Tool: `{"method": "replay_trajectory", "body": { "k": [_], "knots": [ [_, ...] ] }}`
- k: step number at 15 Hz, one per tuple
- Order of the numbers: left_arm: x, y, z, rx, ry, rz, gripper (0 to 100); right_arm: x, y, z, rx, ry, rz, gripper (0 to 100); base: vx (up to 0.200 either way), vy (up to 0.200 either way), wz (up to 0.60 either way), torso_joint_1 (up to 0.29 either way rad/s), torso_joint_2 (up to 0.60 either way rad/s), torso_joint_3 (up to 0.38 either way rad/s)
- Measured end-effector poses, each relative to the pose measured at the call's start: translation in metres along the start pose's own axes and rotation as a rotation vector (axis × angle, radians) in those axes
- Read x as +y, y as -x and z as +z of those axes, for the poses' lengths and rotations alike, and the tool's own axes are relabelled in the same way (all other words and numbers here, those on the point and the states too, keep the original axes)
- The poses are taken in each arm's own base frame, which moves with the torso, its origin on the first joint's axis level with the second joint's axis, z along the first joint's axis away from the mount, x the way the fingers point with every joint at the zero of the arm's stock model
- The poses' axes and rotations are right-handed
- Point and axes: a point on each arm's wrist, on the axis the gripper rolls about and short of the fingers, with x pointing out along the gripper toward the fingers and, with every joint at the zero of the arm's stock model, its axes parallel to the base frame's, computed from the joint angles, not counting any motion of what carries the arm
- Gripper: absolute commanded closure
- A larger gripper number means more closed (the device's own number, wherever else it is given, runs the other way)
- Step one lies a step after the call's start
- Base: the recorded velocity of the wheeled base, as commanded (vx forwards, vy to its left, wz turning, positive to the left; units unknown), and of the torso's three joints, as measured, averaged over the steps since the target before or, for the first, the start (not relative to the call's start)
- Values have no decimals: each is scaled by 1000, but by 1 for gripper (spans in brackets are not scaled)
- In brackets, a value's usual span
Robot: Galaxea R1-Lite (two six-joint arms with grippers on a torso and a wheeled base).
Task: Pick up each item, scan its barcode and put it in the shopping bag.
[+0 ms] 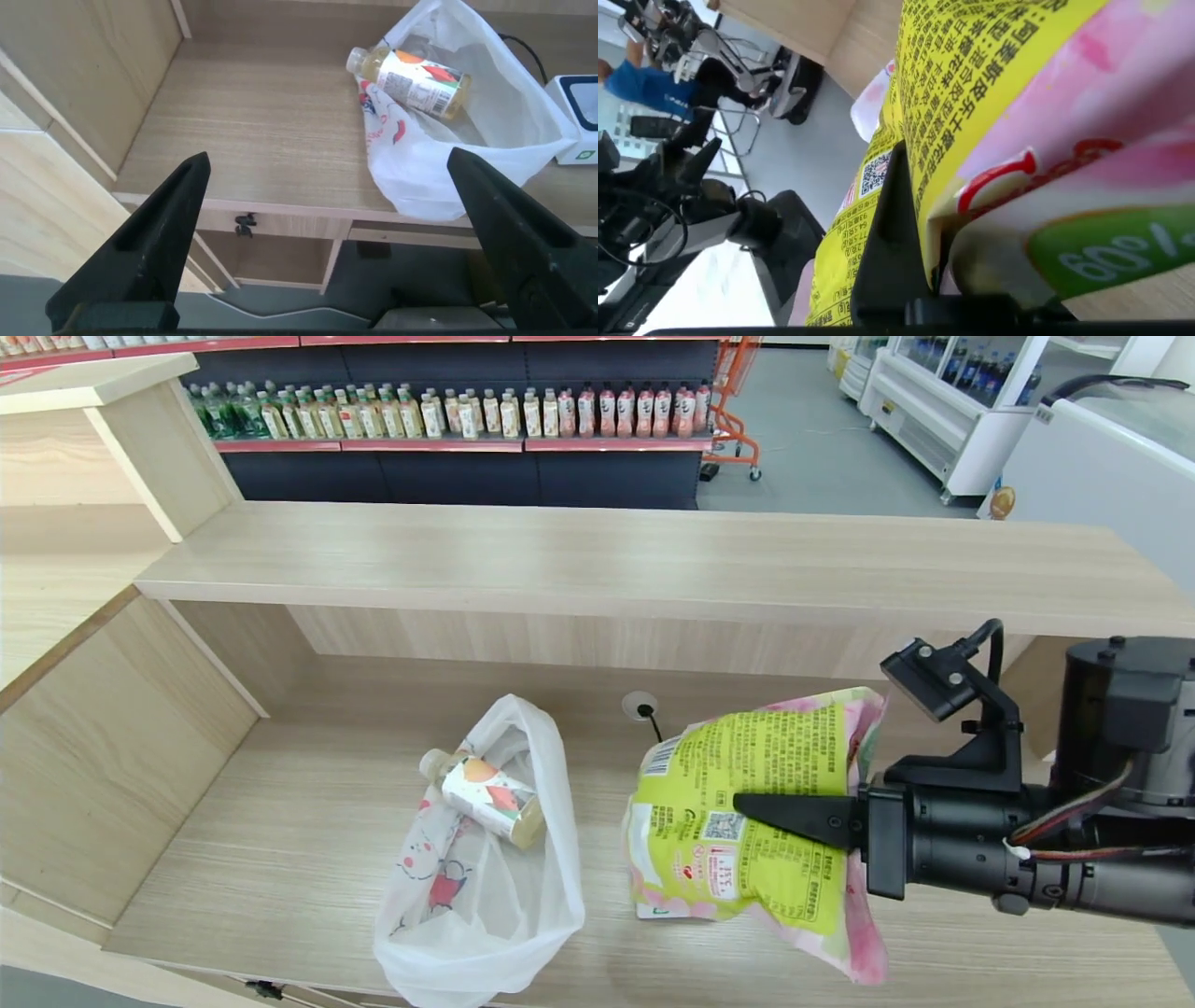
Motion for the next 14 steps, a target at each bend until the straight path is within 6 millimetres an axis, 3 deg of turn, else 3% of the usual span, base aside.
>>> {"method": "replay_trajectory", "body": {
  "k": [5, 9, 14],
  "knots": [
    [0, 0, 0, -1, 0, 1, 0, 4, -2, -2, 12, 23, 16, 100, 0, 200, 0, 0, 4, 1],
    [0, 0, 0, 0, 1, 0, 0, -4, -13, -9, 51, 33, 0, 100, 0, 0, 0, 0, 0, 0],
    [0, 0, 0, 0, 1, 1, 0, -32, -34, -25, 139, 41, -68, 100, 0, 0, 0, 0, 0, 0]
  ]
}}
